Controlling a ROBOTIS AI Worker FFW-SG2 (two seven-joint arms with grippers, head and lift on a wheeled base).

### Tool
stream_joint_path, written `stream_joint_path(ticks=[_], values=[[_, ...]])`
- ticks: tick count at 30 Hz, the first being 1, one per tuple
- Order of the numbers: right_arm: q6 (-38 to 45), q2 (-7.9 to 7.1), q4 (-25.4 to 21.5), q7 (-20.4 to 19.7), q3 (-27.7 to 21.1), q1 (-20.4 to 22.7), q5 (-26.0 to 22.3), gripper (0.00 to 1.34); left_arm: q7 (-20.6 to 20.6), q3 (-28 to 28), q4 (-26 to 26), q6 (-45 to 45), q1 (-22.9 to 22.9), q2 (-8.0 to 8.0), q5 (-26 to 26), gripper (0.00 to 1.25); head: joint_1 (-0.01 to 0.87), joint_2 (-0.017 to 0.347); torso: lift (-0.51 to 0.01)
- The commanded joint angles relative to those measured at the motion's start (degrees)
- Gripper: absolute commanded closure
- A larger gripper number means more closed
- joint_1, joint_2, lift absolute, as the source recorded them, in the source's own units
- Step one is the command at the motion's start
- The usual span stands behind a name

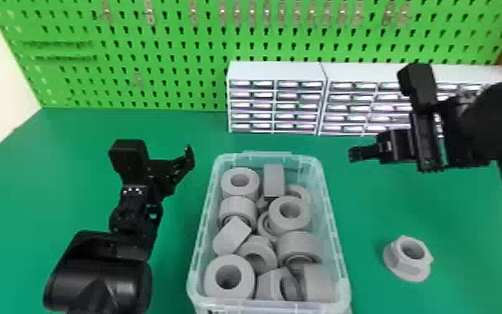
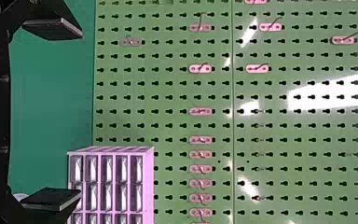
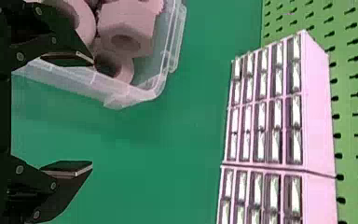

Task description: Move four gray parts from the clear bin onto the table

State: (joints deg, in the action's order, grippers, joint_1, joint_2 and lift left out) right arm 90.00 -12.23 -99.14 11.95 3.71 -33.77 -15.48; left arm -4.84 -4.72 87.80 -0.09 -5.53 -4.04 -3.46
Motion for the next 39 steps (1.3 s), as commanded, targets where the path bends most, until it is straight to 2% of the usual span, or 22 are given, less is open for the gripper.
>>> stream_joint_path(ticks=[1, 10, 17, 39], values=[[0.1, 0.10, -0.1, 0.0, 1.1, -0.2, -1.3, 0.48, 0.0, 0.0, 0.0, 0.0, 0.0, 0.00, -0.1, 0.09, 0.693, 0.072, -0.052], [0.1, 0.28, -0.1, 0.0, 4.2, -0.6, -2.3, 0.48, 0.0, 0.0, 0.0, 0.0, 0.0, 0.00, -0.1, 0.09, 0.693, 0.072, -0.052], [0.1, 0.54, 0.4, 0.0, 8.6, -1.8, -3.2, 0.48, 0.0, 0.1, 0.0, 0.0, -0.1, 0.00, -0.1, 0.09, 0.693, 0.072, -0.052], [0.0, 0.81, 5.6, 0.0, 17.7, -4.9, -7.8, 0.48, 0.0, 0.1, 0.0, 0.0, -0.3, 0.00, -0.1, 0.09, 0.693, 0.072, -0.052]])
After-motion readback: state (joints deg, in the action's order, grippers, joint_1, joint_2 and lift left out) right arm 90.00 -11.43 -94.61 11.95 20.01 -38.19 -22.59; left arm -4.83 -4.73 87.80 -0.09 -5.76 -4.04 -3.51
